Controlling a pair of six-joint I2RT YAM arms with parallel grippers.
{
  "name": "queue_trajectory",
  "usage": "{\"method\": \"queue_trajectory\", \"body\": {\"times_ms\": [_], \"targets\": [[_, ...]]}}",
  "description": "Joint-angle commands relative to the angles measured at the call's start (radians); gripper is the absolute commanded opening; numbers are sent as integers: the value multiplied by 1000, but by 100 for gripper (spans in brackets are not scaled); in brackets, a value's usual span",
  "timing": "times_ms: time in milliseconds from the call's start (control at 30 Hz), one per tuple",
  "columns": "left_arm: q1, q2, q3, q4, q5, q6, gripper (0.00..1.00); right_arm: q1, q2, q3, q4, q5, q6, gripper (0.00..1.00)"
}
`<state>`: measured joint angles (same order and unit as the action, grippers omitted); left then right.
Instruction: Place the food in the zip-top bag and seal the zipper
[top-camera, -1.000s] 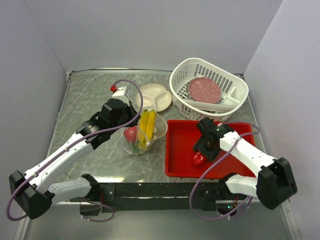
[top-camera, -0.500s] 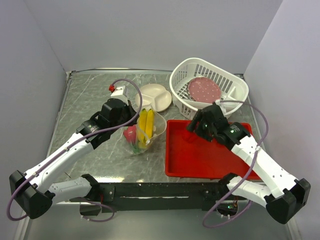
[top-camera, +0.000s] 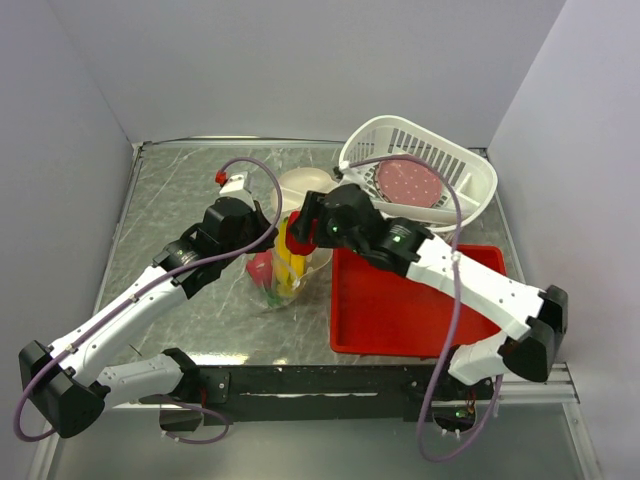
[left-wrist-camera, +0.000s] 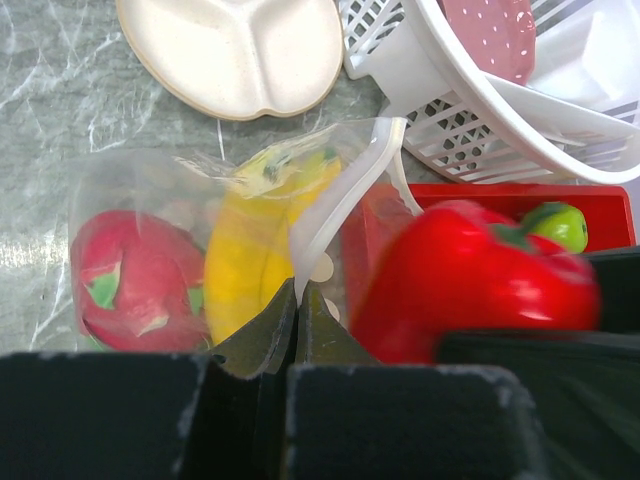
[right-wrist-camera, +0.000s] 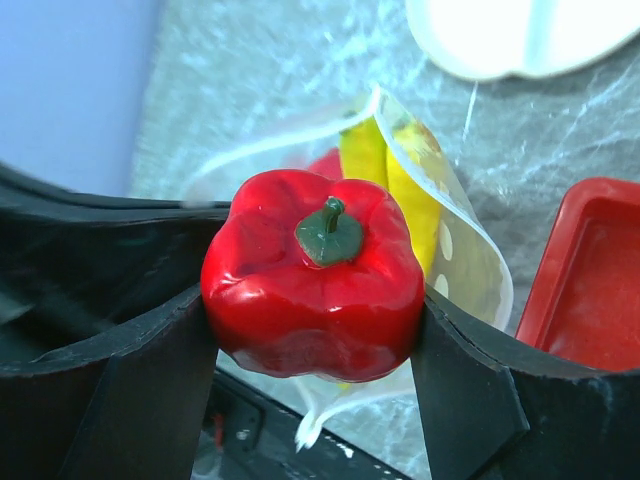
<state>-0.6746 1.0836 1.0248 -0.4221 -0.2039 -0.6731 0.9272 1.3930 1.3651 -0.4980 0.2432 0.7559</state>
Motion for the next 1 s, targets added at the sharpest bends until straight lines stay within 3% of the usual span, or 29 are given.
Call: {"method": "queue_trajectory", "body": {"times_ms": [0,33,67,167,200,467,567,800,967], "targets": [[6,-22,38,22,-11,-22,2,10,41,8,49,44,-32,43],[6,-27,38,22,-14,-25,2,10,43,8,47,38,-33,49],[6,-28,37,23,-17,-29,2,12,46,8,44,33,-36,64],[6,-36,29,29,-31,-39,6,16,23,-11,50,30,-44,95],[6,-37,27,34,-35,-40,7,16,12,-8,43,34,-49,100],[6,-37,27,59,-45,-42,11,4,-63,26,-108,142,-50,100],[6,-40,31,68,-32,-34,12,-57,-132,-4,-216,208,-26,100],[7,-42,34,78,17,-2,11,-388,-403,-326,-304,225,71,100],[10,-45,17,92,60,1,11,-624,-473,-460,-297,229,47,100]]}}
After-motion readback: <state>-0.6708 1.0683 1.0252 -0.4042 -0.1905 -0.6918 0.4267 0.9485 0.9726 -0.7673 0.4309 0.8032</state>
